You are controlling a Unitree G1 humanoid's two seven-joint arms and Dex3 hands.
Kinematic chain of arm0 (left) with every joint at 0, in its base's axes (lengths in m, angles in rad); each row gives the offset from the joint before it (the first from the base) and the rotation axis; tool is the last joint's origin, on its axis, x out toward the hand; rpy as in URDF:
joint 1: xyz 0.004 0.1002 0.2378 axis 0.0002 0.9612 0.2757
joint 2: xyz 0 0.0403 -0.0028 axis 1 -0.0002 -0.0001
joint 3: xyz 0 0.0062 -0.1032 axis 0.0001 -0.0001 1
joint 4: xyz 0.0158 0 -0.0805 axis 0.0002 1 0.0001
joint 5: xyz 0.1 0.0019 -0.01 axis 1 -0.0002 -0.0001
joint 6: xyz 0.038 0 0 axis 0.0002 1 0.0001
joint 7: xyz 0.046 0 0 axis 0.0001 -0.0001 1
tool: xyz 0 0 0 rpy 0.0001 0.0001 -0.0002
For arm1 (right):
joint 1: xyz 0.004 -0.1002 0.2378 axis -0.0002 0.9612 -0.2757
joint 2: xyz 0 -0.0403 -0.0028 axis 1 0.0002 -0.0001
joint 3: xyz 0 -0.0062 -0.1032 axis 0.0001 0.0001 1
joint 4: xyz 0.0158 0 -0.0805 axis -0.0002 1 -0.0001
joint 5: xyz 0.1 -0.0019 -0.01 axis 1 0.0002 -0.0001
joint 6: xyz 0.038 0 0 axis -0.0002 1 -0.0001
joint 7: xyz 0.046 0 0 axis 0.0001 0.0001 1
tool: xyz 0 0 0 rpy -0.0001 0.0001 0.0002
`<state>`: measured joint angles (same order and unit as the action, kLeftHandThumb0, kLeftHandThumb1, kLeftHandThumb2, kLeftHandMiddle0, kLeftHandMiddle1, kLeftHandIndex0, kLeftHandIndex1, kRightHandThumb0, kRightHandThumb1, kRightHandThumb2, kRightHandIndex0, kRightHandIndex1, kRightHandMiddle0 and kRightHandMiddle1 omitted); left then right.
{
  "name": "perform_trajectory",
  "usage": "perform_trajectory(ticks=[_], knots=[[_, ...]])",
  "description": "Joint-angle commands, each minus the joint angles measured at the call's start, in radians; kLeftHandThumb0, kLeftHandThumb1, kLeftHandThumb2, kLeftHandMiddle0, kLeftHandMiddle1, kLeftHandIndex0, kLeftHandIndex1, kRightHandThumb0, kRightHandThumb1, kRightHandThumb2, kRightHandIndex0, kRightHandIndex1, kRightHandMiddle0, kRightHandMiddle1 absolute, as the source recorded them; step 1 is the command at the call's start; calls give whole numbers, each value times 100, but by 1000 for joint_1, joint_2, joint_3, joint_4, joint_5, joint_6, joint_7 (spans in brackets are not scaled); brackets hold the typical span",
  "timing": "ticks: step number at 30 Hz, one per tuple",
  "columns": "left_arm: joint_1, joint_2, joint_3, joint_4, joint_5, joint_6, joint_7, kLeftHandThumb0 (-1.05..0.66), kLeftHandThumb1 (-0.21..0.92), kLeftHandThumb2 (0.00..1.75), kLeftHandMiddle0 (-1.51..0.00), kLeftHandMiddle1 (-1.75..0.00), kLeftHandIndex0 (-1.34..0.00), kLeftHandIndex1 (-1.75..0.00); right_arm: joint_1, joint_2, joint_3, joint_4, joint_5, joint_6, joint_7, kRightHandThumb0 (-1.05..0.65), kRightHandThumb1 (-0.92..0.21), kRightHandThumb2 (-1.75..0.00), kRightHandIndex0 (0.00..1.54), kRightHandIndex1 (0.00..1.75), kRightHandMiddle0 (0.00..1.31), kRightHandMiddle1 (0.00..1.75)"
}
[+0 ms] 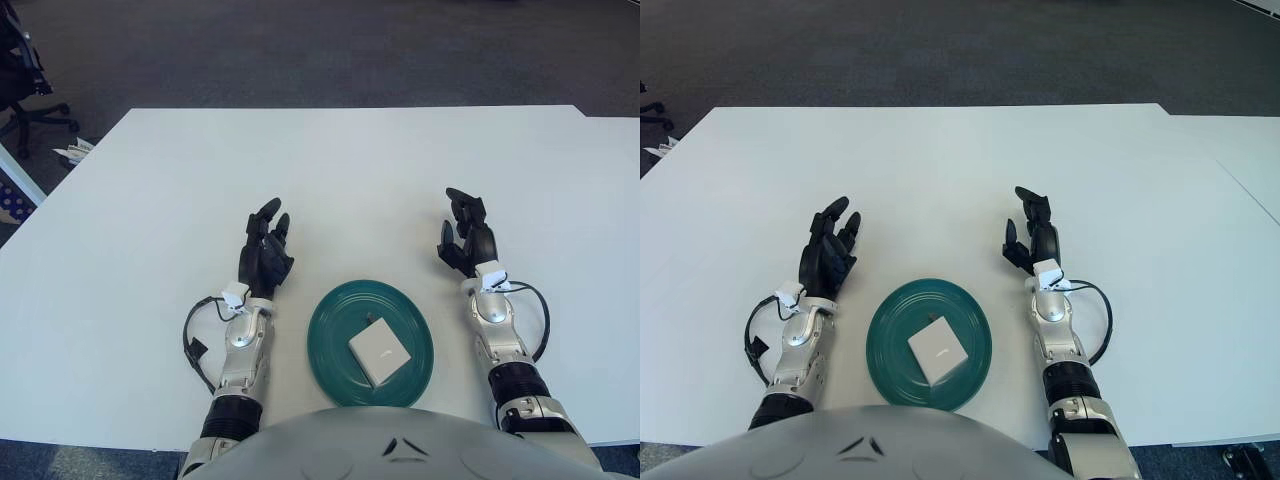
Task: Put the charger into the plate.
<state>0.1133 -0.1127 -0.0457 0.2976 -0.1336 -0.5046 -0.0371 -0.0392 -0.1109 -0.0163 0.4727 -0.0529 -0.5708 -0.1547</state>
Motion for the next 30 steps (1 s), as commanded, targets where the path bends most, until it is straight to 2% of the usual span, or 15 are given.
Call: perform_trajectory(ticks=[1,4,10,18,30], knots=[[144,-36,-2,123,13,-15,6,-105,92,105,-50,-8,-14,-87,244,105,27,63,40,11,25,-76,-92,-90,34,0,0,71],[154,-38,-7,138,36,-34,19,-105,92,105,-51,-9,-16,-88,263,141,19,22,158,-2,113,-78,-92,-89,34,0,0,72],[162,-44,-3,143,56,-50,33,-105,92,106,-50,-7,-13,-87,281,164,10,-12,235,1,178,-82,-92,-87,36,1,0,78],[185,-54,2,109,57,-62,54,-105,92,107,-47,-6,-1,-76,294,192,-15,-22,251,17,220,-83,-92,-84,37,1,0,81],[197,-69,10,124,35,-95,86,-105,92,101,-49,-6,0,-66,316,209,-31,-38,212,-12,230,-86,-92,-84,38,1,3,84]])
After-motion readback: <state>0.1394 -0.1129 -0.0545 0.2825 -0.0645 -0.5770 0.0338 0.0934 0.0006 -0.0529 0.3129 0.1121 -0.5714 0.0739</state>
